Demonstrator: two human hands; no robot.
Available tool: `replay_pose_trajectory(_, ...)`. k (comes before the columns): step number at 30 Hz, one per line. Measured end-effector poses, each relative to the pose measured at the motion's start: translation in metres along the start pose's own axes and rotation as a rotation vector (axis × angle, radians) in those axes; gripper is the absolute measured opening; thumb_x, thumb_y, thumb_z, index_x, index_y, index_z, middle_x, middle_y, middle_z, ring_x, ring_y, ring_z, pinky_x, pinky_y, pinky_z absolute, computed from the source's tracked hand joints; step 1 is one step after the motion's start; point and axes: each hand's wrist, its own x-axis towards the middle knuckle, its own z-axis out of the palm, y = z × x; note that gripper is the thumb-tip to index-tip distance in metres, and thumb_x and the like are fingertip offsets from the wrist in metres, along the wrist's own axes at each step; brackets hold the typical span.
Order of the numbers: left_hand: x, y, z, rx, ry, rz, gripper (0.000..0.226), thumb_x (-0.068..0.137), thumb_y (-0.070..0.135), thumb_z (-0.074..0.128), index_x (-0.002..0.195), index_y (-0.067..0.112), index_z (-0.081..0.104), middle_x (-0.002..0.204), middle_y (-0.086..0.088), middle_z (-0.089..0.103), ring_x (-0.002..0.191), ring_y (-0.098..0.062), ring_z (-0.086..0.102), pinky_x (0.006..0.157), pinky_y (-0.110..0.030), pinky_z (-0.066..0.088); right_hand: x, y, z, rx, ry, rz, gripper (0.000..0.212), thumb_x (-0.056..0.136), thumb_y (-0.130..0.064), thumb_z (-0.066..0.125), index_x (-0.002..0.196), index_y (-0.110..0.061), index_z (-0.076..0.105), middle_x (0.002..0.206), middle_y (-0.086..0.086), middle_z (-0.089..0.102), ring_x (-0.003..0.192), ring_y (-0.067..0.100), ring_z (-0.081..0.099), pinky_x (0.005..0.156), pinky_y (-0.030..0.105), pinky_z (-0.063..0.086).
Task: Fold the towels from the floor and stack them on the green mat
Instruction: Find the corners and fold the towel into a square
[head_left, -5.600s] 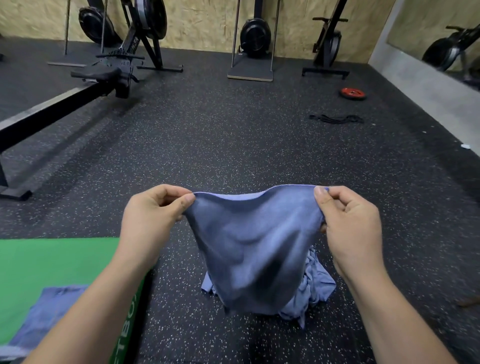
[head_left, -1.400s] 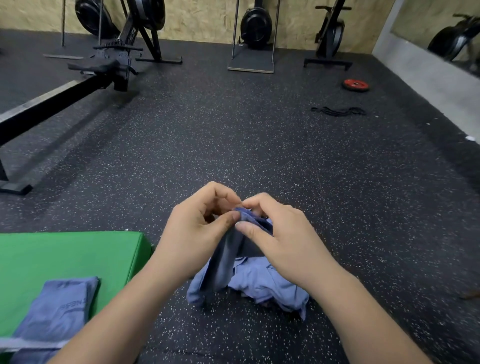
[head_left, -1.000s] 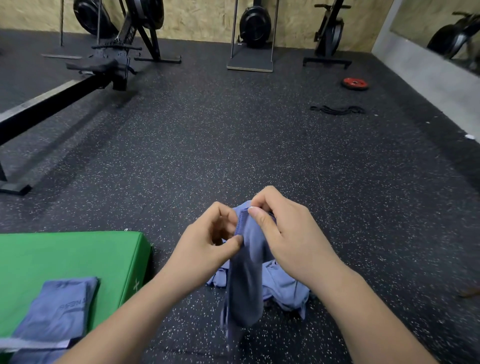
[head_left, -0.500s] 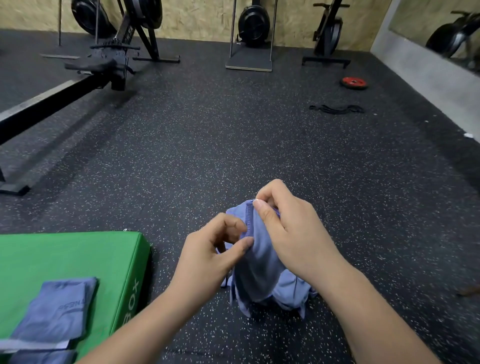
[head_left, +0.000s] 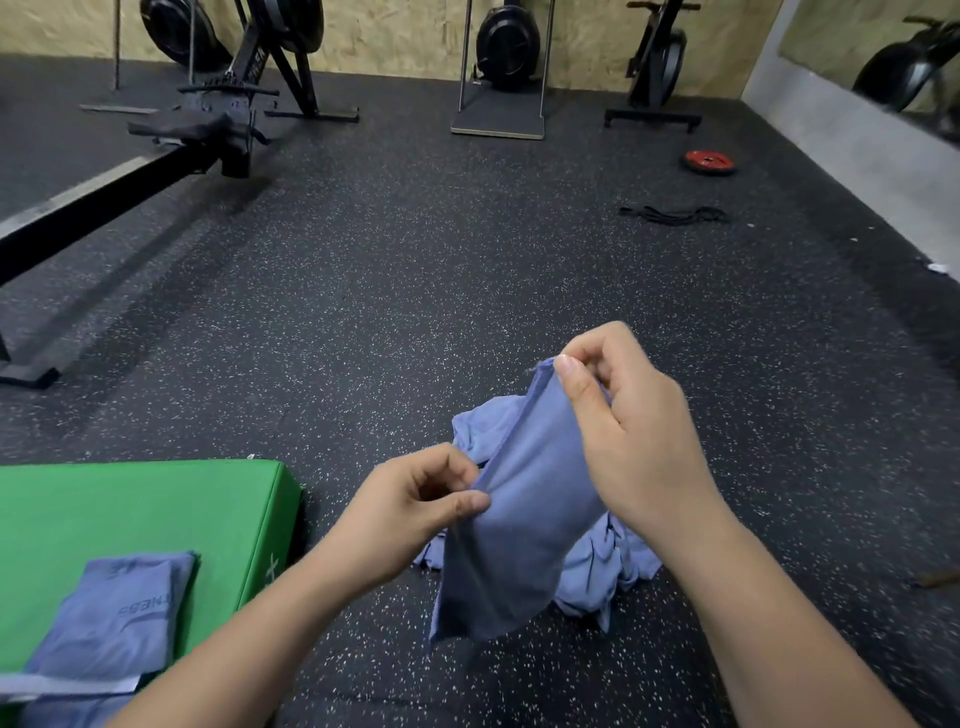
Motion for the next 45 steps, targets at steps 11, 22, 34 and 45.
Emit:
replay_pose_trajectory(11,-0.004,0.024,-0.017,0.196,0.202,0.148,0.013,0.102,0.017,0.073,0.099,0.026,0.066,0.077,0.009,0.066,0.07,-0.007,0.057,0.067,-0.028,0.045,0.003,0.003,-0.015,-0.04,0.088,0.083,0.001,0.109,-0.024,0.059,0.108,-0.025,0.06,0.076,-0.008,0.059,0.074,0.01,0.056,0.067,0.023,0.042)
replay_pose_trajectory(22,-0.013,0.051,-0.005,0.339,0.222,0.215,0.014,0.1,0.02,0.075,0.093,0.029,0.067,0.074,0.012,0.069,0.062,-0.011,0.056,0.063,-0.03,0.047,-0.014,0.007,0.022,-0.152,-0.5,0.143,0.038,0.091,-0.071,0.066,0.116,-0.043,0.068,0.077,-0.011,0.067,0.073,0.003,0.062,0.073,0.035,0.053)
replay_pose_trajectory(34,-0.015,0.039,-0.011,0.34,0.028,0.137,0.018,0.094,0.024,0.083,0.084,0.026,0.068,0.074,0.017,0.069,0.058,0.001,0.048,0.058,-0.021,0.039,-0.012,0.004,0.022,-0.128,-0.425,0.109,0.013,0.093,-0.029,0.073,0.083,-0.025,0.065,0.065,0.0,0.063,0.061,0.018,0.057,0.066,0.04,0.049)
replay_pose_trajectory(45,-0.014,0.019,-0.026,0.43,-0.069,-0.023,0.021,0.093,0.035,0.084,0.081,0.024,0.07,0.071,0.015,0.071,0.063,0.002,0.054,0.061,-0.021,0.043,-0.005,0.009,0.001,-0.113,-0.146,0.102,0.019,0.093,-0.02,0.074,0.077,-0.022,0.063,0.064,0.0,0.063,0.065,0.018,0.058,0.068,0.034,0.048)
